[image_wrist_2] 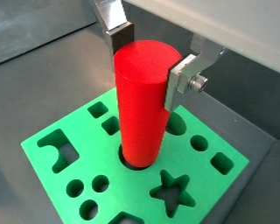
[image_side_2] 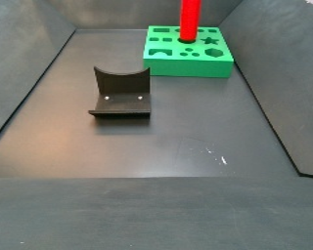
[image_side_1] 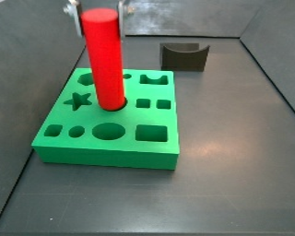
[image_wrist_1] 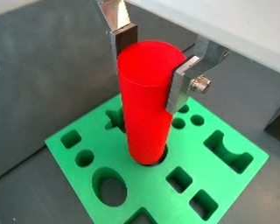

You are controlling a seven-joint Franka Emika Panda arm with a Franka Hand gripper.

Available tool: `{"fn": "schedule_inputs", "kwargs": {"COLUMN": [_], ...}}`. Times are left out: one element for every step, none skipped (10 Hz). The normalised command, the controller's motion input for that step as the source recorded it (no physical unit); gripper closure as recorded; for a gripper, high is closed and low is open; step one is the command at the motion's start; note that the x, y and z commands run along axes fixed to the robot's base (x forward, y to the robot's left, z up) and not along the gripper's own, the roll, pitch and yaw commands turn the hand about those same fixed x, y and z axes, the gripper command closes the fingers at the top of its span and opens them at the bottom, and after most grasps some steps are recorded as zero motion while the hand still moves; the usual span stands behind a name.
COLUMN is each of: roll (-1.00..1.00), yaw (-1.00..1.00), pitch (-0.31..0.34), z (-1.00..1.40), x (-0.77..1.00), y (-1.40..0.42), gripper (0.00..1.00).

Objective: Insert the round object.

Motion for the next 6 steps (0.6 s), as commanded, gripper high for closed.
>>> {"fn": "schedule_inputs", "kwargs": {"roll": [-0.07, -0.01, -0.02, -0.1, -0.28, -0.27], "yaw": [0.0, 0.0, 0.0, -0.06, -0.04, 0.0], "pitch": [0.021, 0.041, 0.033, 0.0, -0.03, -0.033], "z": [-0.25, -0.21, -0.15, -0.11, -0.1, -0.11], "x": [0.16, 0.15, 0.07, -0.03, -0.13, -0.11], "y": [0.15, 0.11, 0.12, 0.03, 0.02, 0.0], "gripper": [1.0, 1.0, 1.0, 1.0, 1.0, 1.0]}}
